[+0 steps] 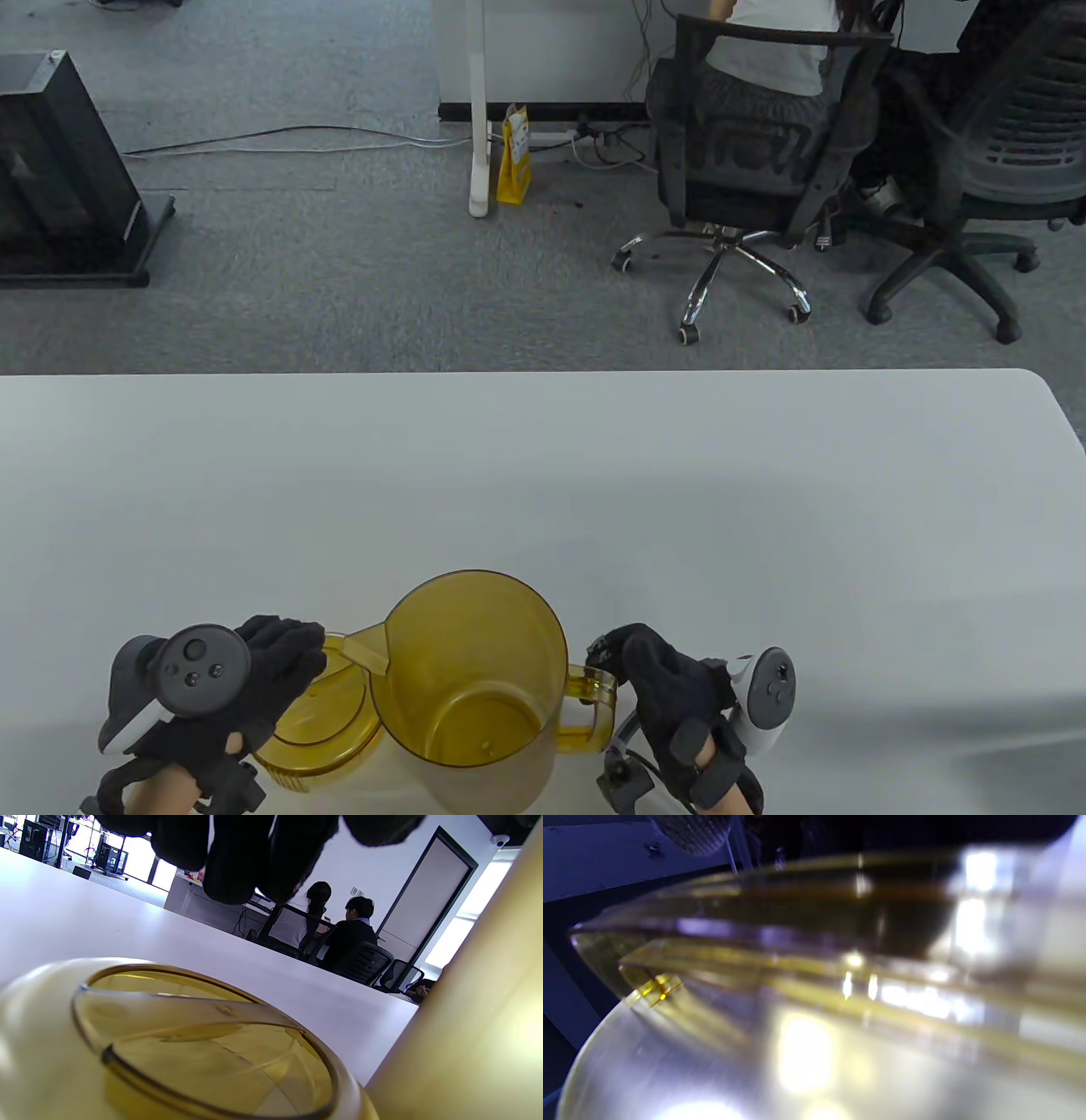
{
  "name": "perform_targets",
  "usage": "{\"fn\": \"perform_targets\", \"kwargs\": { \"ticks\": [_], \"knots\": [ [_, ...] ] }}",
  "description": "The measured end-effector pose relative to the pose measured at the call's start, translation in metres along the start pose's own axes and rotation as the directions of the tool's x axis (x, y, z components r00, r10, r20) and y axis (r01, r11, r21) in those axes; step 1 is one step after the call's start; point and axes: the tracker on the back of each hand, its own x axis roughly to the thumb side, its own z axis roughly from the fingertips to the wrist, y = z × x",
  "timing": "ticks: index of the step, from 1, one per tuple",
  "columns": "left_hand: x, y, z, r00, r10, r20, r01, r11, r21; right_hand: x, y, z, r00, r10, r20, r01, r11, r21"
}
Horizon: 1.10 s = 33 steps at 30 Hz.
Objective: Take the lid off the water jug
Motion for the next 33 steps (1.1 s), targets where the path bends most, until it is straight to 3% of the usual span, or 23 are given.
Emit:
{"fn": "perform_targets", "kwargs": {
  "ticks": [3,6,8,10,12,13,14,18,25,33],
  "knots": [
    [-0.008,0.000,-0.001,0.999,0.030,-0.015,-0.030,0.999,0.019,0.011,-0.007,-0.002,0.981,0.191,0.022,-0.190,0.982,-0.019],
    [-0.012,0.000,-0.001,0.998,0.051,-0.032,-0.051,0.998,0.025,0.027,-0.006,-0.007,0.911,0.410,0.033,-0.412,0.908,0.082],
    [-0.014,0.000,-0.001,0.998,0.048,-0.039,-0.047,0.999,0.025,0.041,-0.003,-0.010,0.813,0.575,0.091,-0.582,0.803,0.125],
    [-0.015,-0.002,-0.002,0.998,0.032,-0.047,-0.031,0.999,0.016,0.054,0.000,-0.010,0.619,0.767,0.166,-0.784,0.615,0.082],
    [-0.016,-0.004,-0.003,0.998,0.017,-0.053,-0.017,1.000,0.008,0.058,0.001,-0.011,0.484,0.862,0.153,-0.875,0.471,0.115],
    [-0.017,-0.005,-0.004,0.999,0.012,-0.053,-0.011,1.000,0.005,0.056,0.001,-0.011,0.458,0.878,0.141,-0.885,0.435,0.165],
    [-0.017,-0.006,-0.004,0.998,0.006,-0.056,-0.006,1.000,-0.002,0.051,0.001,-0.012,0.445,0.889,0.109,-0.882,0.414,0.224],
    [-0.020,-0.009,-0.006,0.998,0.001,-0.062,-0.002,1.000,-0.017,0.027,-0.002,-0.011,0.478,0.878,0.025,-0.821,0.436,0.369],
    [-0.021,-0.009,-0.007,0.998,0.005,-0.064,-0.006,1.000,-0.020,0.018,-0.001,-0.010,0.329,0.944,0.008,-0.863,0.298,0.408],
    [-0.020,-0.012,-0.007,0.998,-0.015,-0.067,0.012,0.999,-0.048,0.019,-0.001,-0.010,0.324,0.945,0.028,-0.892,0.296,0.341]
  ]
}}
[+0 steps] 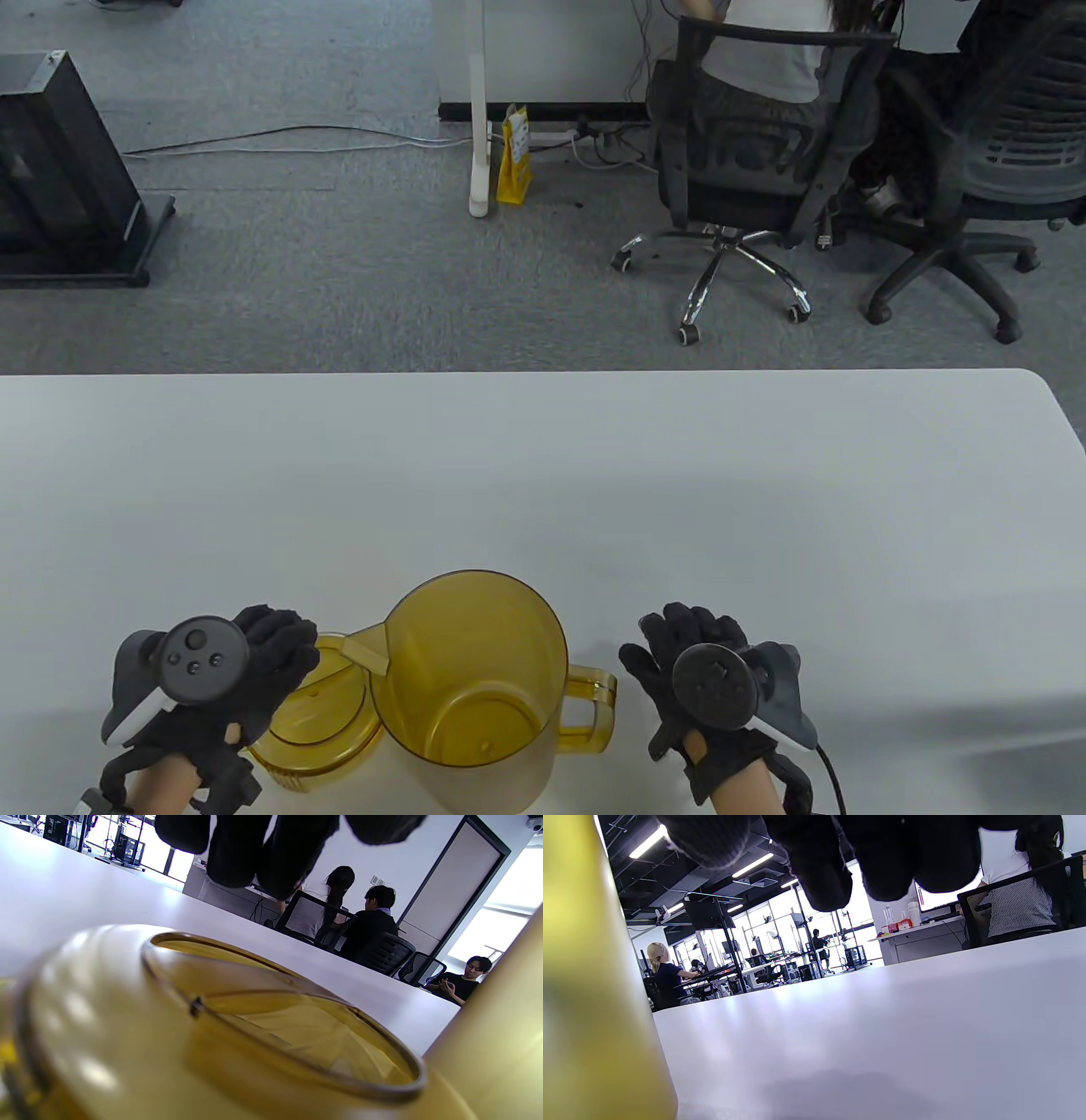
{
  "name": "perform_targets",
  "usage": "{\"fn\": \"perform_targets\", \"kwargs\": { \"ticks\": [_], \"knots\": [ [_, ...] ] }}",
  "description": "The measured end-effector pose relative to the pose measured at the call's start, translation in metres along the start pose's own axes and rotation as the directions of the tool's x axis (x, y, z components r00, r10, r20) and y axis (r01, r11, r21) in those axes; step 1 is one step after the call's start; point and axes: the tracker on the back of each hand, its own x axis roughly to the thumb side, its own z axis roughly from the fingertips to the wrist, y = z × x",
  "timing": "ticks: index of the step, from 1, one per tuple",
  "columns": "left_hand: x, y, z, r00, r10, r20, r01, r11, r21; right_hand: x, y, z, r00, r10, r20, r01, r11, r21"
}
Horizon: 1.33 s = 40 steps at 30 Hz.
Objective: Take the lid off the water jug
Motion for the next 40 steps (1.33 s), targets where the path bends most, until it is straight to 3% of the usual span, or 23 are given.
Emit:
{"fn": "perform_targets", "kwargs": {
  "ticks": [24,32,40],
  "knots": [
    [0.004,-0.001,-0.002,1.000,0.004,0.007,-0.004,0.999,-0.053,-0.002,0.003,0.006,0.997,-0.079,-0.024,0.080,0.996,0.047],
    [0.012,0.006,0.002,0.999,0.015,0.036,-0.015,1.000,-0.002,-0.006,-0.002,0.008,0.994,-0.106,-0.033,0.107,0.994,0.025],
    [0.014,-0.005,-0.001,0.998,-0.049,0.031,0.051,0.997,-0.064,0.002,0.000,0.008,0.995,-0.094,-0.011,0.095,0.995,0.038]
  ]
}}
